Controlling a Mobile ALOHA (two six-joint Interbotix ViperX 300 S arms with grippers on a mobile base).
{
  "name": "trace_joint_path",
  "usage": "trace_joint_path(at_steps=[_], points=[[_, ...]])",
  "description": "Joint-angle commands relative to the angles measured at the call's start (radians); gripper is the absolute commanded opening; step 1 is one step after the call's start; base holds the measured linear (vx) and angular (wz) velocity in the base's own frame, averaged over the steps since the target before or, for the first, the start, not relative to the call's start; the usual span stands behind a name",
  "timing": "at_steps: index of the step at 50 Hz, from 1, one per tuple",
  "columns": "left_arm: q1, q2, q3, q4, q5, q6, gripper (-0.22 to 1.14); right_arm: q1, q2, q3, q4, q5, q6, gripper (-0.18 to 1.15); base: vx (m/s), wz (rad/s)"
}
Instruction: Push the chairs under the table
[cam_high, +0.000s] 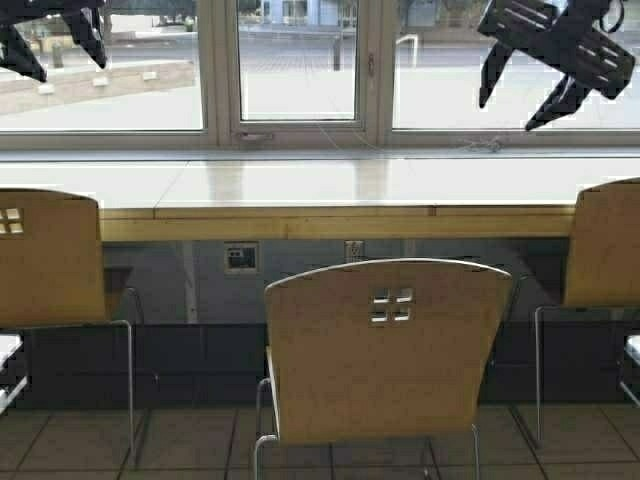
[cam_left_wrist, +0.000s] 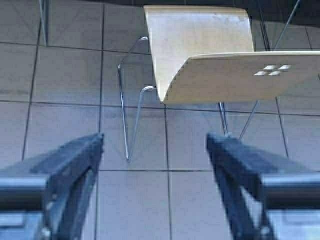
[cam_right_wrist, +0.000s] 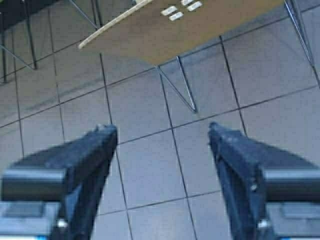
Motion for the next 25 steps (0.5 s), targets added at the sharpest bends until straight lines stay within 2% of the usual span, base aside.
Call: trace_joint_path(at_steps=[1,14,21,25], points=[[0.000,0.026,-0.021,-0.012,0.008,-0.040,0.95,0.000,0.006,-0.040,0.012,0.026,0.000,0.91,0.23,-0.11],[0.000,0.097,-0.028,-0.026,0.021,-0.095,0.95,0.000,0.015,-0.046,0.018,0.035,0.002,0.91,0.20,-0.11],[-0.006,0.189,-0.044,-0.166,0.012,-0.172,0.95,-0.003,0.064,-0.057,0.048,0.031,0.003,0.91,0.14,-0.05],[-0.055,0.279,-0.077,-0.262,-0.023,-0.199,0.95,-0.008,0.110,-0.067,0.095,0.031,0.003,0.91,0.13,-0.02]])
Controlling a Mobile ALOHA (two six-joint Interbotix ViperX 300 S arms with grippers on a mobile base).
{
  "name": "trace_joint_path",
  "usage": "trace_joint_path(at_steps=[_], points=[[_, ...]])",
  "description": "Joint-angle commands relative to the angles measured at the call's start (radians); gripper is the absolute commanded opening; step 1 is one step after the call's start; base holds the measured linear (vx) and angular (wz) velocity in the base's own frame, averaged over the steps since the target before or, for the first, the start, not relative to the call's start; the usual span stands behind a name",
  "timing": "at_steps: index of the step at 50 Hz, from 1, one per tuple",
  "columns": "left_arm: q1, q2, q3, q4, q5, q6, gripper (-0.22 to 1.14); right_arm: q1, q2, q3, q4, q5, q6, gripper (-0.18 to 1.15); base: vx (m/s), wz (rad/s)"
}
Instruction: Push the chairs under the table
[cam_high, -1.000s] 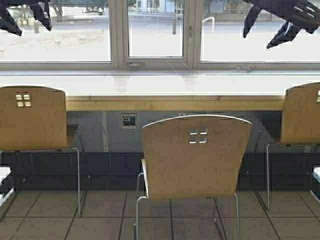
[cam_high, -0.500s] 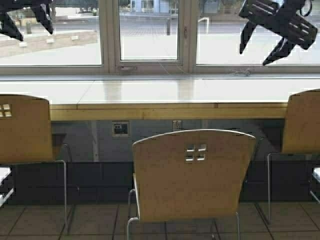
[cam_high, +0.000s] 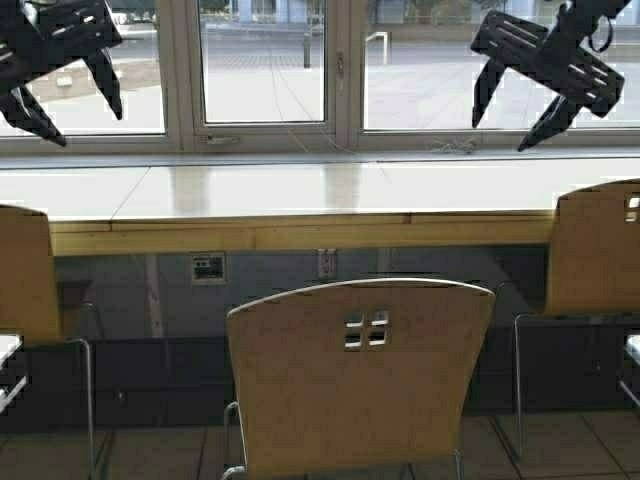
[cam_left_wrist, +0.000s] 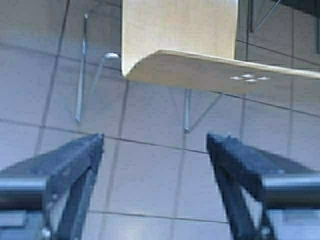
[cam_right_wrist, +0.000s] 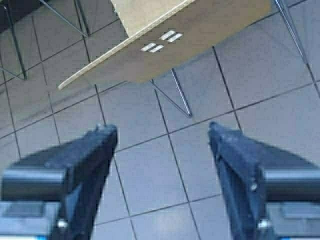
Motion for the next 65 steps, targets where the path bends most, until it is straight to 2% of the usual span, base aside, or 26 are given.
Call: trace_joint_path(at_steps=[1,9,16,28,38,48,65], points=[[-0.072,0.127,-0.069,-0.146,-0.055,-0.034,0.95,-0.008,0.049,-0.035,0.067,-0.008,0.002,0.91,0.12,0.01],[-0.204,0.328,-0.172,-0.328,-0.164,-0.044,0.95,-0.008,0.143,-0.086,0.227,-0.011,0.000,0.91,0.12,0.05],[-0.270,0.506,-0.285,-0.495,-0.210,-0.057,0.95,-0.006,0.224,-0.117,0.357,-0.069,0.000,0.91,0.12,0.05],[-0.334,0.718,-0.442,-0.666,-0.221,-0.103,0.95,-0.003,0.359,-0.158,0.535,-0.192,0.000,0.91,0.09,0.02],[-0.360,0.868,-0.548,-0.706,-0.222,-0.193,0.95,0.000,0.503,-0.229,0.649,-0.196,-0.003,0.91,0.07,0.01],[-0.405,0.986,-0.629,-0.710,-0.261,-0.279,0.95,0.003,0.635,-0.296,0.652,-0.209,-0.006,0.91,0.04,-0.01],[-0.416,1.132,-0.781,-0.710,-0.264,-0.310,0.95,0.006,0.799,-0.413,0.658,-0.207,-0.005,0.91,0.03,0.00]])
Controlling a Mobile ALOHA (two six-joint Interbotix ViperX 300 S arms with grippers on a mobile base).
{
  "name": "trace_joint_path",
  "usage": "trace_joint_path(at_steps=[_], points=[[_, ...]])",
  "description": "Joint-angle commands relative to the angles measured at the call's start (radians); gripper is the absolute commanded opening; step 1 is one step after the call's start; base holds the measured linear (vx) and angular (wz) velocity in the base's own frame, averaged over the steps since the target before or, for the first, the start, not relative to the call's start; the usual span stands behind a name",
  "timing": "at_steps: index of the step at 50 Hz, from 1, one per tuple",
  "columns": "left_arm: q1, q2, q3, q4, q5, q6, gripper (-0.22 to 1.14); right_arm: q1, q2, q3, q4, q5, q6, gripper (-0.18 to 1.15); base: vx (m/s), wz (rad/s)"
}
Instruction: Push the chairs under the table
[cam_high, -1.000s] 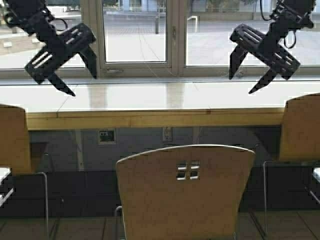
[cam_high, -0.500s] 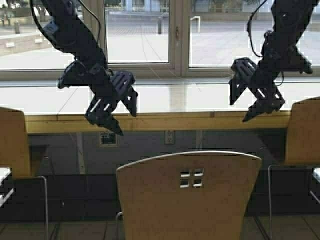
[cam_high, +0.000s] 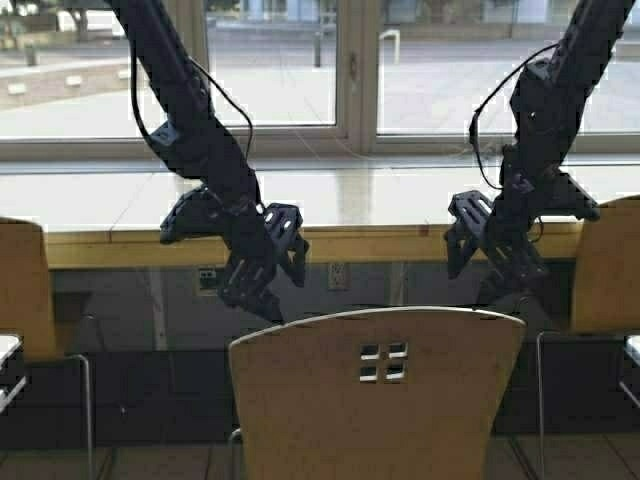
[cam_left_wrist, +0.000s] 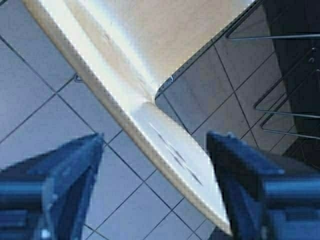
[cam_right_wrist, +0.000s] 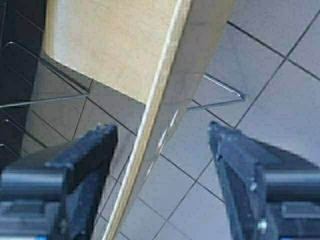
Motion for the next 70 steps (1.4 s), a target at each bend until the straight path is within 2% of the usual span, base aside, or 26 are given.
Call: trace_joint_path(at_steps=[1,27,41,56,63,70], points=[[0.005,0.017,-0.058,-0.002,-0.006,-0.009,0.95,0.003,0.029,-0.049,0.005,-0.005,0.000,0.91,0.02,0.01],[-0.003,0.181,-0.178,-0.002,-0.006,-0.078,0.95,0.003,0.213,-0.235,0.008,-0.009,0.000,0.91,0.01,0.00],[-0.006,0.265,-0.272,-0.002,-0.003,-0.120,0.95,0.003,0.281,-0.262,0.008,-0.020,-0.002,0.91,0.00,0.00],[-0.006,0.299,-0.290,-0.003,-0.003,-0.141,0.93,0.003,0.325,-0.298,0.008,-0.015,-0.002,0.90,0.00,0.00],[-0.006,0.305,-0.291,-0.002,-0.003,-0.163,0.81,0.003,0.328,-0.298,0.008,-0.012,-0.002,0.83,0.01,0.01],[-0.006,0.305,-0.290,-0.002,-0.003,-0.190,0.53,0.003,0.328,-0.299,0.008,0.009,-0.002,0.57,0.01,0.01]])
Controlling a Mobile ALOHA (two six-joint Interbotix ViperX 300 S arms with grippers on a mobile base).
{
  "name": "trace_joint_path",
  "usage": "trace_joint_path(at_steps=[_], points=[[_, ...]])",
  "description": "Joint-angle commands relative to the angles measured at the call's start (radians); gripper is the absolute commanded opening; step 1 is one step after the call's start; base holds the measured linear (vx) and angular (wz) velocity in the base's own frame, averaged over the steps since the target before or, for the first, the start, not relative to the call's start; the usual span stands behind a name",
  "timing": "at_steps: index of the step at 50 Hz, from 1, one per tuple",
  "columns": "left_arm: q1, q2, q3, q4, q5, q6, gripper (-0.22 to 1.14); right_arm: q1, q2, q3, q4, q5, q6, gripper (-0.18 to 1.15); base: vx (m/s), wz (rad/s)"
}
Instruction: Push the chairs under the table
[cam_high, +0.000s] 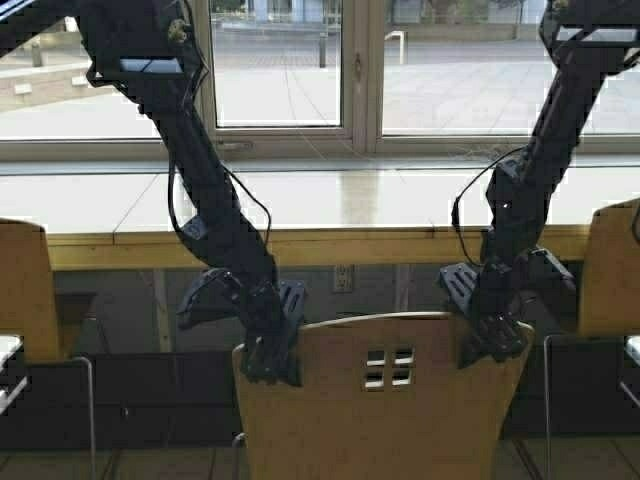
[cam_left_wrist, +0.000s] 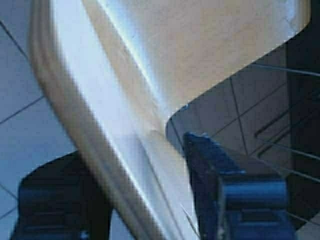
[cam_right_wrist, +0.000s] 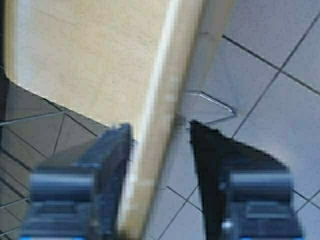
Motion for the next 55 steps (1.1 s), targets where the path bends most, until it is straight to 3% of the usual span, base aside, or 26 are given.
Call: trace_joint_path(at_steps=[1,8,13,55], points=[[0.000,-0.025,-0.014,0.002,-0.003,-0.011,0.48,0.002,-0.021,-0.005,-0.002,0.029,-0.003,0.52,0.02,0.03],[0.002,-0.029,0.000,0.000,-0.002,-0.025,0.16,0.002,-0.023,0.002,-0.002,0.055,-0.002,0.21,0.03,0.04],[0.000,-0.029,0.006,0.002,-0.002,-0.043,0.04,0.002,-0.025,0.005,-0.002,0.057,-0.002,0.12,0.06,0.05],[0.017,-0.043,0.041,0.002,-0.015,-0.061,0.04,0.003,-0.028,0.035,-0.005,0.081,-0.005,0.12,0.15,0.02]])
